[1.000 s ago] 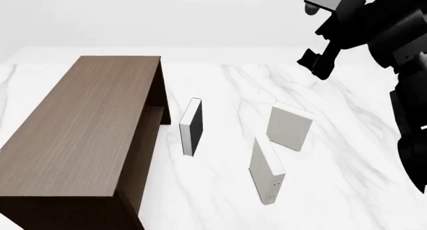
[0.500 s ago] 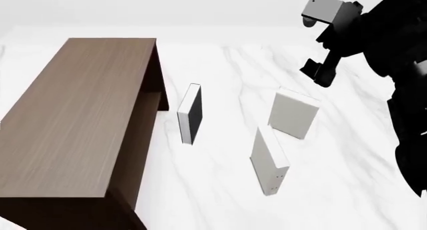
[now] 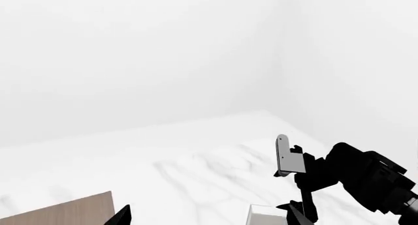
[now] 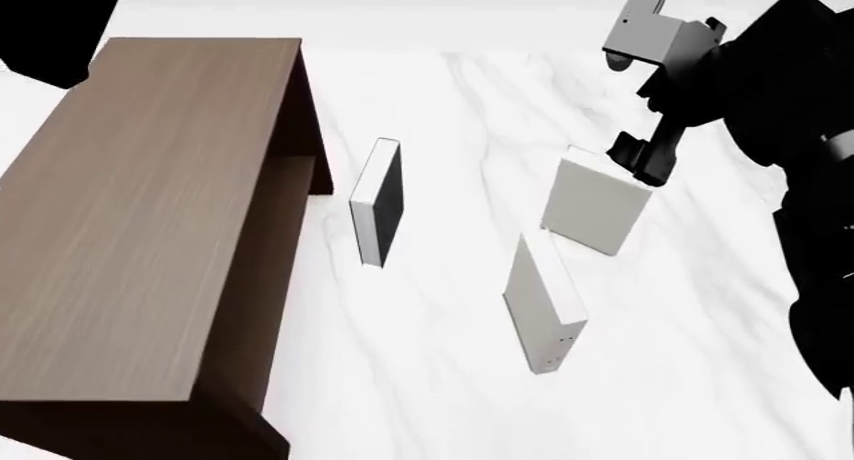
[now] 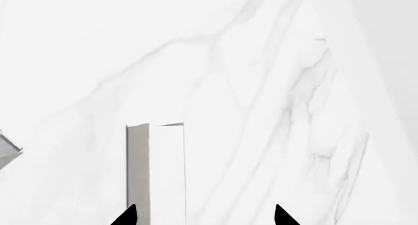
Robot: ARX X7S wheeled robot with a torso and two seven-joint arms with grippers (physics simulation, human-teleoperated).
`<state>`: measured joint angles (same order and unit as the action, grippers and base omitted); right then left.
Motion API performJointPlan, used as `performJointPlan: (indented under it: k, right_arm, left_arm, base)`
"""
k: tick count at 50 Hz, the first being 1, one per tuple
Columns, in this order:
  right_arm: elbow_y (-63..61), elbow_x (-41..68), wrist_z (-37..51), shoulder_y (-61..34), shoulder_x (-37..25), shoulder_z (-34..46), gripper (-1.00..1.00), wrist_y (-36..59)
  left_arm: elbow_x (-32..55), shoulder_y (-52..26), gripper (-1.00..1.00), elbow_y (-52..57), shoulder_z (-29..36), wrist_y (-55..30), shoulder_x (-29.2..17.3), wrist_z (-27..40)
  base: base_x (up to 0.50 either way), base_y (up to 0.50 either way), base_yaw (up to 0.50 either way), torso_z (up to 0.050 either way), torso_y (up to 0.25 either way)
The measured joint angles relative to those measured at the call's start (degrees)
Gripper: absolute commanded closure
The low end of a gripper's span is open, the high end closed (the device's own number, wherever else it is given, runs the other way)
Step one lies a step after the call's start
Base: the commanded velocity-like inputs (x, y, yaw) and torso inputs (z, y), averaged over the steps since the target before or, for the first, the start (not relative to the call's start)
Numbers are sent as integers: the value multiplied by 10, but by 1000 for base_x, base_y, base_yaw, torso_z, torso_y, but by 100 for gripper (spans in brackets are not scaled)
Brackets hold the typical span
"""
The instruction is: Pick up the book on the right and place it under the cabinet shelf.
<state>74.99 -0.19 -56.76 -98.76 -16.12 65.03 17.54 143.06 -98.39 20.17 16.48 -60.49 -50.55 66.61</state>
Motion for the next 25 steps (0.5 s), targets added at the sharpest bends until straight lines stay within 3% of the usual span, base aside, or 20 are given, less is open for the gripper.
performJointPlan:
  k: [25]
  right_arm:
    - [0, 1, -2, 9, 1, 5, -100, 4]
  left_arm:
    - [-4, -18, -100, -9, 14, -7, -2, -6]
  base:
    - [0, 0, 0, 0, -106]
